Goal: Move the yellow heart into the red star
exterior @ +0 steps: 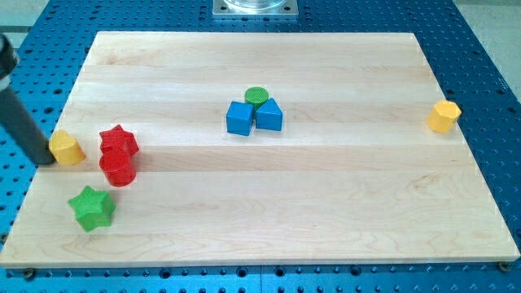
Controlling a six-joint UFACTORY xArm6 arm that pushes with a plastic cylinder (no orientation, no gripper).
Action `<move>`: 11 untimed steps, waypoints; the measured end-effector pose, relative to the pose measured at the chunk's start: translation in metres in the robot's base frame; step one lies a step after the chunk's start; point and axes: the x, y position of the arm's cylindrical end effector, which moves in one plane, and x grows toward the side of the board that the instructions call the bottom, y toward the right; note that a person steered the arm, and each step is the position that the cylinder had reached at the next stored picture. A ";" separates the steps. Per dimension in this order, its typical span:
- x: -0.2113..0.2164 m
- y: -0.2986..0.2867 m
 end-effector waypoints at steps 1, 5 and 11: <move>-0.037 0.001; 0.007 -0.006; -0.025 0.077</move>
